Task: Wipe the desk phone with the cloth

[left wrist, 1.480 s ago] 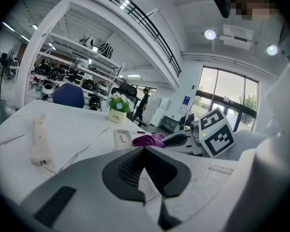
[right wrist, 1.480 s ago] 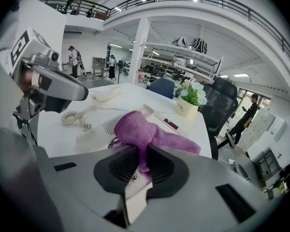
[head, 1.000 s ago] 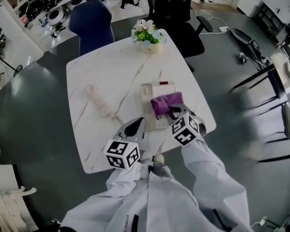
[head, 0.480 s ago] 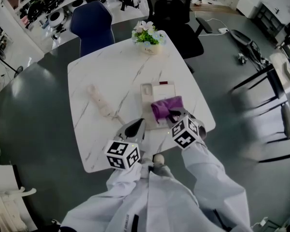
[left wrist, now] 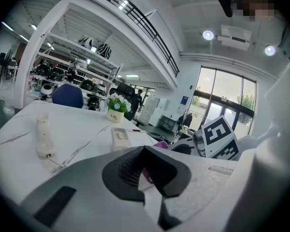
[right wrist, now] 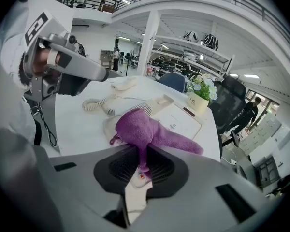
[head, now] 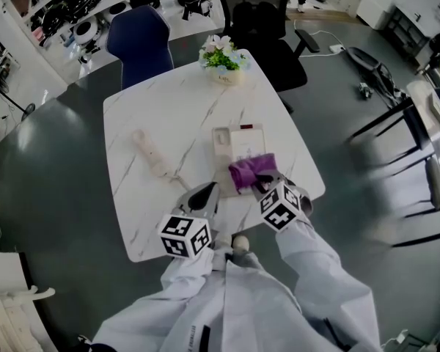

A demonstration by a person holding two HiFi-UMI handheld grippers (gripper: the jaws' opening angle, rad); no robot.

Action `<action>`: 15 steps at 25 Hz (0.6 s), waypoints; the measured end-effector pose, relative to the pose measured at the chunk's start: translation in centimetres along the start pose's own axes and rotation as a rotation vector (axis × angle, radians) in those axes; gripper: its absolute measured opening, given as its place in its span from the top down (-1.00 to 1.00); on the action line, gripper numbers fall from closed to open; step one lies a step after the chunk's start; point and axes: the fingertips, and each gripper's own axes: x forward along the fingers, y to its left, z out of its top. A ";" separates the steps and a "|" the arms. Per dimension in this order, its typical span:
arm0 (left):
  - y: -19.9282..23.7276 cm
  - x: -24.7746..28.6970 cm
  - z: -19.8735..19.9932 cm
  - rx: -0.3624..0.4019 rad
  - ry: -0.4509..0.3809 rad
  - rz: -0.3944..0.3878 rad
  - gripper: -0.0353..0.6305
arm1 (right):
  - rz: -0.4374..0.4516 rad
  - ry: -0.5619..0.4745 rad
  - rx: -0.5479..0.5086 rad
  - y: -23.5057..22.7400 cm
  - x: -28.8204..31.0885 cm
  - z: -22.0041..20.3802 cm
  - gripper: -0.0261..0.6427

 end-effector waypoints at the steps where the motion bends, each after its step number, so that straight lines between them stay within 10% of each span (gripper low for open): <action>1: -0.1 0.0 0.0 0.000 0.001 -0.001 0.90 | 0.002 0.001 0.000 0.2 -0.1 -0.1 0.82; 15: -0.9 -0.2 -0.2 0.006 0.000 -0.016 0.90 | 0.022 0.010 0.021 1.2 -0.8 -1.3 0.82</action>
